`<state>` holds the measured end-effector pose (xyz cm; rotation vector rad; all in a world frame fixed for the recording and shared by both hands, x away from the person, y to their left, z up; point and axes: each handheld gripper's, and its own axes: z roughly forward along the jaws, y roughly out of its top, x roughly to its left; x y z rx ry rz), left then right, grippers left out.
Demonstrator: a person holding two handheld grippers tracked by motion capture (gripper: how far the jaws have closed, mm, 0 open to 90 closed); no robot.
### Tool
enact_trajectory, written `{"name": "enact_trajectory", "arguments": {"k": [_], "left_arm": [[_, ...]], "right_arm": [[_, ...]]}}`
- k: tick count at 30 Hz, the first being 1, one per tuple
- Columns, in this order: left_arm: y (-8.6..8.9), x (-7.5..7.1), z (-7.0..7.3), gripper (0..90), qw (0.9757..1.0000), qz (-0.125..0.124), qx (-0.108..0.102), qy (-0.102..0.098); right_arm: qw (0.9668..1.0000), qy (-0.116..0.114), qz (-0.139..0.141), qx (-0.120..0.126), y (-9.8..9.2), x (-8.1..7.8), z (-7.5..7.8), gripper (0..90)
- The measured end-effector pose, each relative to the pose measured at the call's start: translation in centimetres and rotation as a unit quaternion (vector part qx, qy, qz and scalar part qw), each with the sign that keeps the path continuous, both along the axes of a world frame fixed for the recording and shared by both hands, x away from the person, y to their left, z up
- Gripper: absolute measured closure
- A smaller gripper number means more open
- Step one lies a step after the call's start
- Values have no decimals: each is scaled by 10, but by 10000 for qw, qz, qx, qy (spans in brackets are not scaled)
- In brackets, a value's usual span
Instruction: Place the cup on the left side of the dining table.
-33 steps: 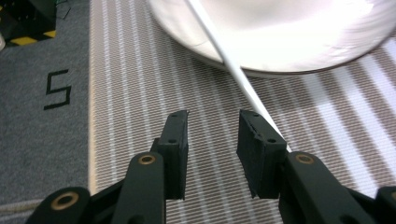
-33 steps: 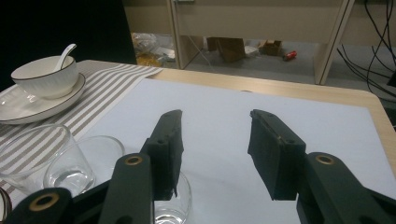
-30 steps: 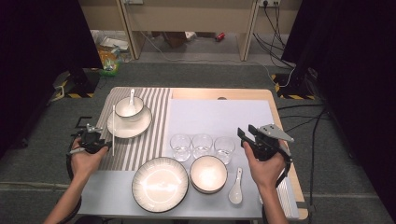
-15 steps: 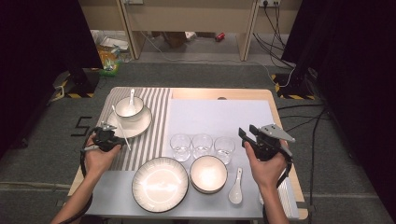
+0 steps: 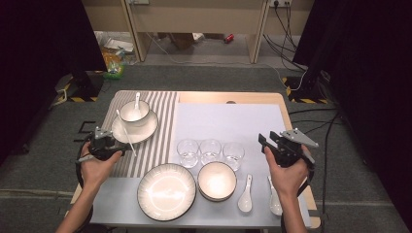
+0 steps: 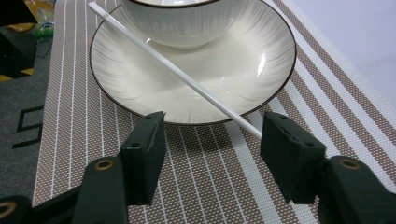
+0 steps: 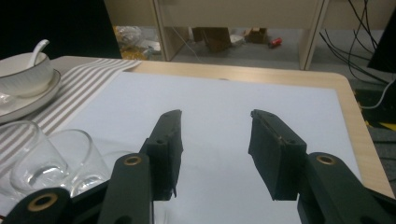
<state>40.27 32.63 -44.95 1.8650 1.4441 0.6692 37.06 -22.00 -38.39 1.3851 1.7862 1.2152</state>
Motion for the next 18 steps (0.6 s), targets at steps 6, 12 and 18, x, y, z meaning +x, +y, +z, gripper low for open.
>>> {"name": "enact_trajectory", "arguments": {"k": [6, 12, 18], "left_arm": [[-4, -5, 5, 341, 9994, -109, -157, -275], [-14, -10, 9, 322, 9981, -303, -329, -424], [-24, -14, 16, 317, 9966, -403, -359, -617]], "right_arm": [[9996, 231, -132, -79, -13, -1, -6, 540], [9977, 599, -223, -229, -28, -2, -11, 550], [9915, 1201, -313, -398, -39, -3, -22, 570]]}}
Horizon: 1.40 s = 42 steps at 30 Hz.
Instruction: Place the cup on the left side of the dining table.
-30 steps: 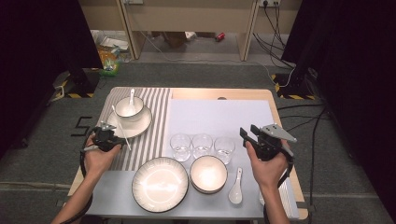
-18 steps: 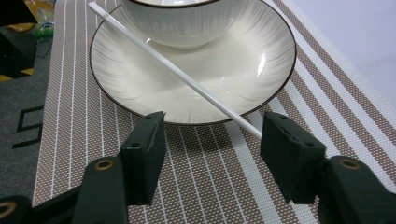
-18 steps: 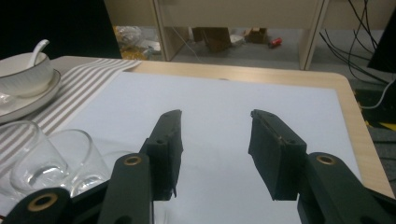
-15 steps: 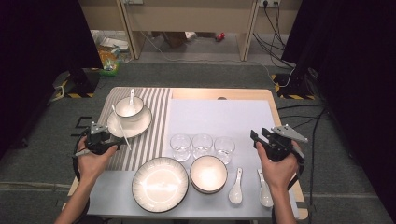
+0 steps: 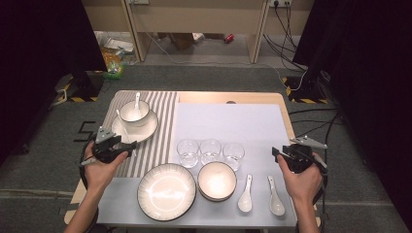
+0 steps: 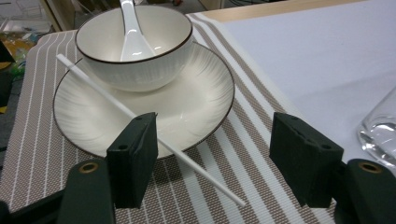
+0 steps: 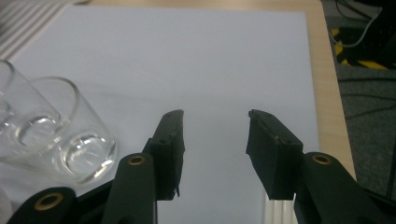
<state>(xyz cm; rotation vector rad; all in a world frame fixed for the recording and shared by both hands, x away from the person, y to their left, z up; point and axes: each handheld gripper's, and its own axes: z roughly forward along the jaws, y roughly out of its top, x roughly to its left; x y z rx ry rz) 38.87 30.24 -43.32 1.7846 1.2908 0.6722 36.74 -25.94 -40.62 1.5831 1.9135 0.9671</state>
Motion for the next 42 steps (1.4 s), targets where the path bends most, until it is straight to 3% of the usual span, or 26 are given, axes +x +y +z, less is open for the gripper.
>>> {"name": "enact_trajectory", "arguments": {"k": [8, 10, 11, 12, 13, 19, 35, 42], "left_arm": [[-10, -2, 1, 316, 9997, -112, -175, -88], [-11, -2, 0, 317, 9997, -118, -195, -98], [-13, -3, 0, 317, 9996, -115, -209, -121], [-13, -3, 0, 317, 9996, -115, -209, -121], [-14, -3, 0, 317, 9997, -140, -187, -105], [-16, -6, 1, 317, 9996, -152, -210, -120], [-17, -8, 5, 317, 9993, -170, -267, -193], [-17, -9, 5, 317, 9993, -173, -280, -187]], "right_arm": [[9967, 807, -127, -38, -11, 0, -15, 616], [9961, 866, -130, -47, -12, 0, -16, 626], [9942, 1059, -192, -43, -13, 0, -18, 638], [9942, 1059, -192, -43, -13, 0, -18, 638], [9917, 1265, -214, -53, -15, 1, -21, 643], [9846, 1717, -317, -65, -19, 3, -29, 672], [9746, 2183, -421, -263, -23, 8, -41, 719], [9725, 2266, -403, -354, -23, 10, -44, 737]]}}
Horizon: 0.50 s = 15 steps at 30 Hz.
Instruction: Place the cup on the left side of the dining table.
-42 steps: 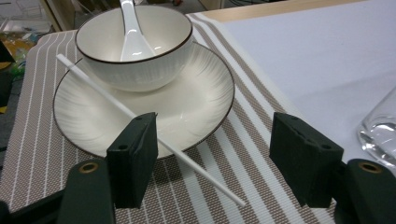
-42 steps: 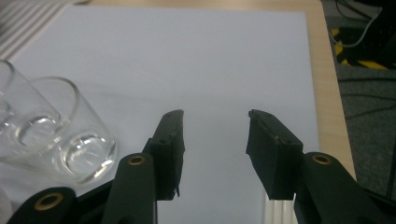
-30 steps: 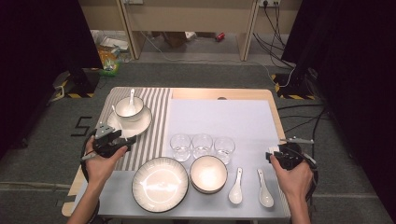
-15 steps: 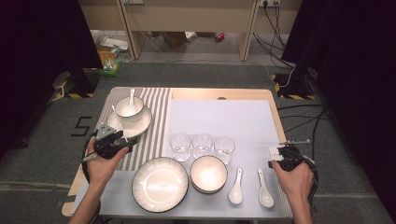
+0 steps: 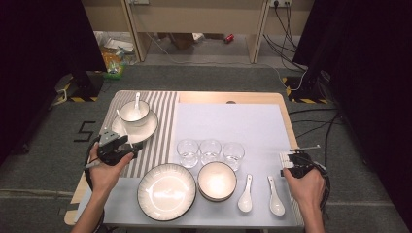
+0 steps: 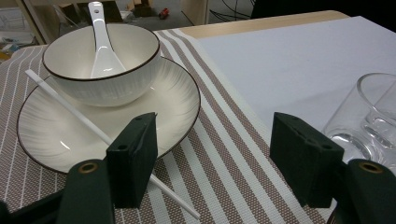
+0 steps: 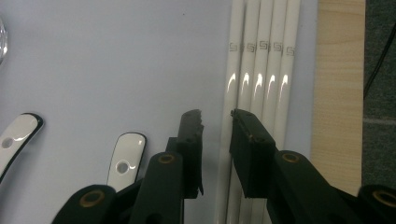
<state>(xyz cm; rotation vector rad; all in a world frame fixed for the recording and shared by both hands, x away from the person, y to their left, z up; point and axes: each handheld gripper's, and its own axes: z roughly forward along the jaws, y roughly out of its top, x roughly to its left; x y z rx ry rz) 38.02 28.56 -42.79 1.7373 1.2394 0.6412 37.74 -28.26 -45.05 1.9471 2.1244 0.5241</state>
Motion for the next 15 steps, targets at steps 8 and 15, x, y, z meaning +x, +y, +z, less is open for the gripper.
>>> {"name": "enact_trajectory", "arguments": {"k": [8, 15], "left_arm": [[-1, 0, 1, 317, 10000, -5, -28, -10], [-2, -1, 1, 318, 10000, -17, -35, -14]], "right_arm": [[9999, 126, 88, -63, 7, 3, -5, 741], [9998, 140, 122, -118, 8, 3, -4, 751]]}}
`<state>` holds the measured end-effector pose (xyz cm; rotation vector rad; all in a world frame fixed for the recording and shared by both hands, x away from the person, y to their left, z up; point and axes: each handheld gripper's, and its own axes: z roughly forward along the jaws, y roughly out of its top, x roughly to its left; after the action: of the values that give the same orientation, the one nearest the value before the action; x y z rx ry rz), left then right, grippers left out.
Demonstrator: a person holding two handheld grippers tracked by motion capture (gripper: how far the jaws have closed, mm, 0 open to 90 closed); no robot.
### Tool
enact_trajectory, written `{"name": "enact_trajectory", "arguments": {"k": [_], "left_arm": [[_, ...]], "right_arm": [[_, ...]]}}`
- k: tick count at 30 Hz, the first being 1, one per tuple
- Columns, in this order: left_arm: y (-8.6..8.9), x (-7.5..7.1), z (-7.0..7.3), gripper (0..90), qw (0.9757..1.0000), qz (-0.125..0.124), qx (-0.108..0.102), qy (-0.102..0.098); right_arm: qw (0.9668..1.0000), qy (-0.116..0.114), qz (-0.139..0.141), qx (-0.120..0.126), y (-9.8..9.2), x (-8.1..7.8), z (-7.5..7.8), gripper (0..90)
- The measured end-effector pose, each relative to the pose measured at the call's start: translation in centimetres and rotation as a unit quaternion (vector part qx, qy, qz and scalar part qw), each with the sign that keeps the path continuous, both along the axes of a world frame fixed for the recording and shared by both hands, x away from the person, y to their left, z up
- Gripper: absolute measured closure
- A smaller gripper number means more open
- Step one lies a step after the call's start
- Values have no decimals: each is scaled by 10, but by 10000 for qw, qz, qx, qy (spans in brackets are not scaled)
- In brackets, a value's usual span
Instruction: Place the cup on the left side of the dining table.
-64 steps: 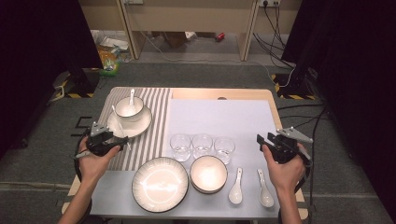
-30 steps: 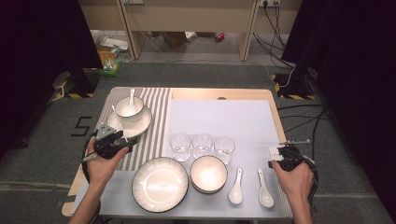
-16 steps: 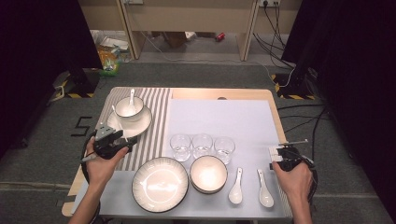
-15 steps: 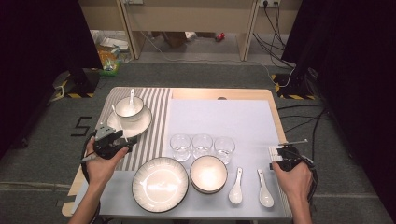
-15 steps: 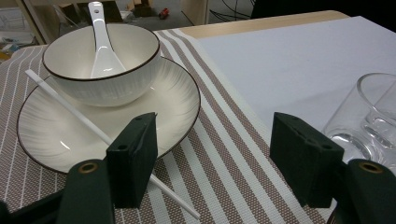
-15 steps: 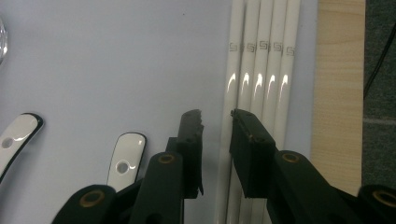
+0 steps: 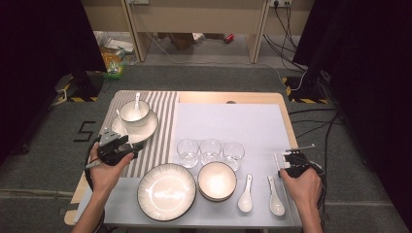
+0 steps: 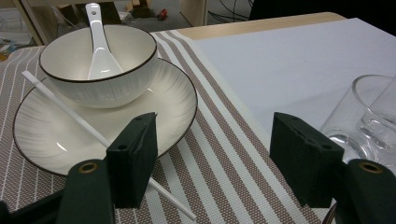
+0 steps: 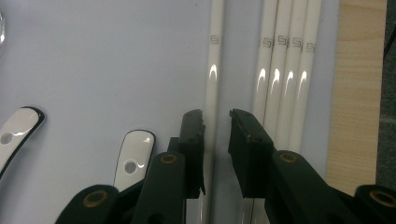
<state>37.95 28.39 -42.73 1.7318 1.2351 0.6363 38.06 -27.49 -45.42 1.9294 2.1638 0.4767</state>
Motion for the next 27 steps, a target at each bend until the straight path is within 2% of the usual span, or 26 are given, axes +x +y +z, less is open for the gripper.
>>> {"name": "enact_trajectory", "arguments": {"k": [5, 11, 16, 22, 27], "left_arm": [[0, 0, -1, 317, 10000, -1, 11, 5], [-2, 1, 0, 318, 10000, -18, 1, -3], [-1, 1, 0, 319, 10000, -11, -18, -16], [0, 1, 1, 319, 10000, -11, -22, -15], [0, 1, 0, 320, 10000, -18, -34, -1]], "right_arm": [[10000, 29, -12, -17, 1, 0, -1, 764], [9997, 139, 42, -201, 8, 2, 0, 837], [9997, 211, -90, -101, 8, 7, 1, 848], [9996, 205, -194, -28, 8, 16, 0, 848], [9997, 123, -201, -26, 11, 34, 4, 848]]}}
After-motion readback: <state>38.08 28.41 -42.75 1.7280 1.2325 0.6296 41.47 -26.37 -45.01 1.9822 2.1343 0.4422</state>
